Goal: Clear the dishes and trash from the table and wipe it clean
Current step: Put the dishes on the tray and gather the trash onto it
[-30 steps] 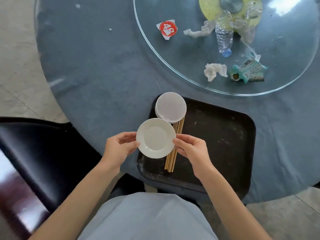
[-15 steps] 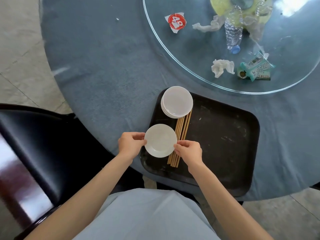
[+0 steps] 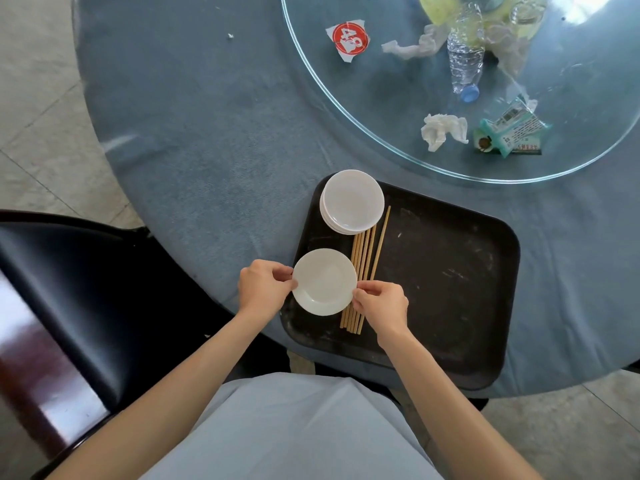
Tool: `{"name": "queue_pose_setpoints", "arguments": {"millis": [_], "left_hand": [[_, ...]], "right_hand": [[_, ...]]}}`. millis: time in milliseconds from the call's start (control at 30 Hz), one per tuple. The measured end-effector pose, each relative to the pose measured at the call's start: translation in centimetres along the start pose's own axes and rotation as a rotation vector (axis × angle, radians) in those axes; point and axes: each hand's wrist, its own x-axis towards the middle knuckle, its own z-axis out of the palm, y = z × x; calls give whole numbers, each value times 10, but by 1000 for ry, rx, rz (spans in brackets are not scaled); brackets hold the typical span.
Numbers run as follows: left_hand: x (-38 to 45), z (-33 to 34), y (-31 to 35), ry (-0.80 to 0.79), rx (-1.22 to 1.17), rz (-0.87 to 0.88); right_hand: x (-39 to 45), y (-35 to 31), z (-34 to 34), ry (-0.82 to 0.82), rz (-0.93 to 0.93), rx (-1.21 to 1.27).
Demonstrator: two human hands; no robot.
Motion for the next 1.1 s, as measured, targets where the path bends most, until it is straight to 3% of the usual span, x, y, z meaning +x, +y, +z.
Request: {"name": "queue_pose_setpoints", "arguments": {"millis": [767,900,1100], "left_hand": [[-7,5,9,13,123,135],[-1,-3,36,120,112,210],[27,-18,101,194,150,447]], "right_hand": [[7,-1,-15,-87,-42,-86],[8,-13,-26,-73,-150,-144],[23,-47,-68,73,-387,-198]]}}
